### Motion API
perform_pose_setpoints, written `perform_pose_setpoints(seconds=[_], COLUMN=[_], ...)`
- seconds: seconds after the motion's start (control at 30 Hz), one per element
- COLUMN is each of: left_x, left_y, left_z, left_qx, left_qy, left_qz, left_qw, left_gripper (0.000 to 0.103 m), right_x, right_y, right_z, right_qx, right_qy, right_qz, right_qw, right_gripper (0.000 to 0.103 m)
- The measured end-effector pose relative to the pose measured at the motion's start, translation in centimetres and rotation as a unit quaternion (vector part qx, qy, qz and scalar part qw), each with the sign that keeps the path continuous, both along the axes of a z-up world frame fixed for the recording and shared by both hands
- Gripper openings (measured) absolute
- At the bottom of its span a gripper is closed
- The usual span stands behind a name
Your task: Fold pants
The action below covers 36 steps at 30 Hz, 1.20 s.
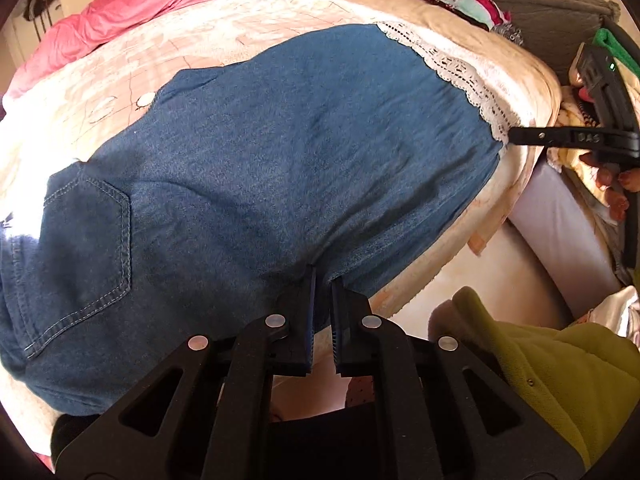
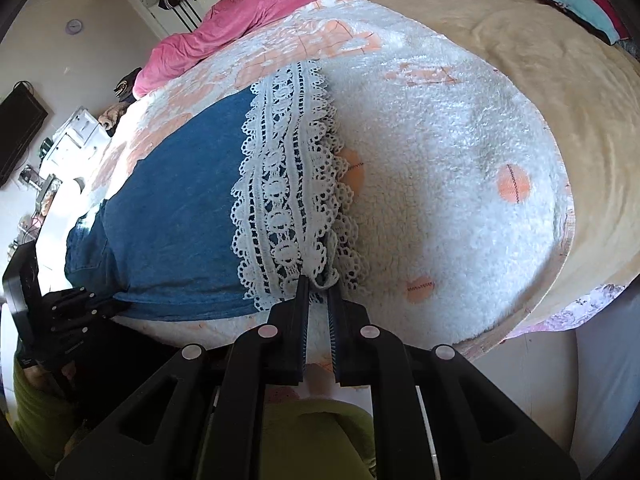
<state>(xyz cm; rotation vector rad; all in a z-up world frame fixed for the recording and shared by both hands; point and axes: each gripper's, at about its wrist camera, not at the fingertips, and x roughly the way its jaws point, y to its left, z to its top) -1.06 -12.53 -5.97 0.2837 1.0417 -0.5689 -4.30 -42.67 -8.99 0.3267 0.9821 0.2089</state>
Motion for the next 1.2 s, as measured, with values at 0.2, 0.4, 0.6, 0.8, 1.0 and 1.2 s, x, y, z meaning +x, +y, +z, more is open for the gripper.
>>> perform_pose_setpoints(seconds=[0.2,0.4,0.6,0.8,1.0,1.2], left_x=[-0.2,-1.3,-1.8,-0.7,-0.7,-1.6], left_y=[0.0,-1.2,-2.4,-2.5,-1.7,-2.4], left_z=[0.0,0.7,0.6,-0.1,0.5,0.1], left_qx=[0.0,0.015,0.048,0.051,0.01,0.038], left_qy=[0.0,-0.018,-0.04,-0.034,-0.014,-0.011], left_qz=[0.013,0.008,-0.001,0.015,0.01,-0.019], left_qw=[0.9999,0.9997,0.998,0.998,0.9998,0.999], left_gripper=[0.003,0.03,0.033,0.03,0.004,0.005], right_x=[-1.8,-2.4,-2.2,-0.8,-0.3,-1.4], right_y=[-0.6,5.7,12.2,14.0,11.5,11.2], right_z=[2.7,3.8,1.4,-1.7,-0.5,-1.7], right_qx=[-0.019,-0.077,-0.218,-0.289,-0.221,-0.22], right_qy=[-0.043,-0.101,-0.163,-0.163,-0.155,-0.143], right_qz=[0.007,0.16,0.283,0.345,0.363,0.381], right_qw=[0.999,0.979,0.92,0.878,0.892,0.887], right_gripper=[0.012,0.026,0.038,0.037,0.004,0.004])
